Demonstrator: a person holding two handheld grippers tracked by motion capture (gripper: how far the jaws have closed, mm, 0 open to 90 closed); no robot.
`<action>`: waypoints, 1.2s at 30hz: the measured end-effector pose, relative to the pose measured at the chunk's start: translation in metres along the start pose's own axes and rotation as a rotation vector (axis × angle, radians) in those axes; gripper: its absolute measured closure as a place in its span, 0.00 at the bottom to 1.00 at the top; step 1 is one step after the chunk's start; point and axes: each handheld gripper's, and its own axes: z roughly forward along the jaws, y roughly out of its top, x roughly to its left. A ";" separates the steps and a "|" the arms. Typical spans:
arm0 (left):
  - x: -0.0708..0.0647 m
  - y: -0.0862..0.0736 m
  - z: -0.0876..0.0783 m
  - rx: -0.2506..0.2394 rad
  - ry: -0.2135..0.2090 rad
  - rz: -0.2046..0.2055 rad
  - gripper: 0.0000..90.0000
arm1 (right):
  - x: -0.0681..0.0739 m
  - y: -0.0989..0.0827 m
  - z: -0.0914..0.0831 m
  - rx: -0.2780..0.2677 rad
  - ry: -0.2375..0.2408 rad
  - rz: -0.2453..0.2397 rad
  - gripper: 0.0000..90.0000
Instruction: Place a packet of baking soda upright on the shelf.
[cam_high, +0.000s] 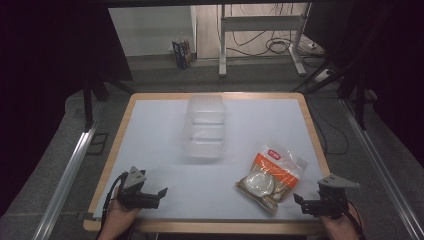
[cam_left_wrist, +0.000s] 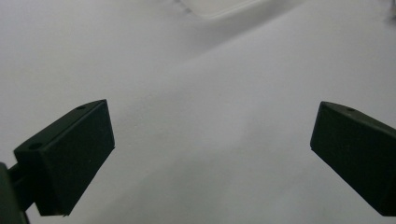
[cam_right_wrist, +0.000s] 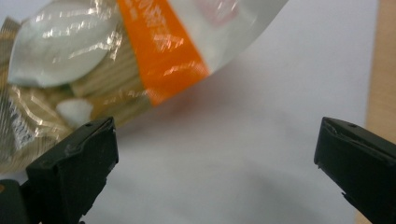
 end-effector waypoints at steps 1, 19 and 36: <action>0.000 0.000 0.000 0.000 0.000 0.000 0.00 | 0.000 0.000 0.000 0.000 0.000 0.000 0.00; -0.003 0.002 0.004 0.029 -0.054 0.052 0.00 | 0.003 -0.002 0.003 -0.025 0.008 -0.021 0.00; 0.000 0.001 0.003 0.022 -0.086 0.043 0.00 | 0.021 0.006 0.000 -0.034 0.015 -0.025 0.13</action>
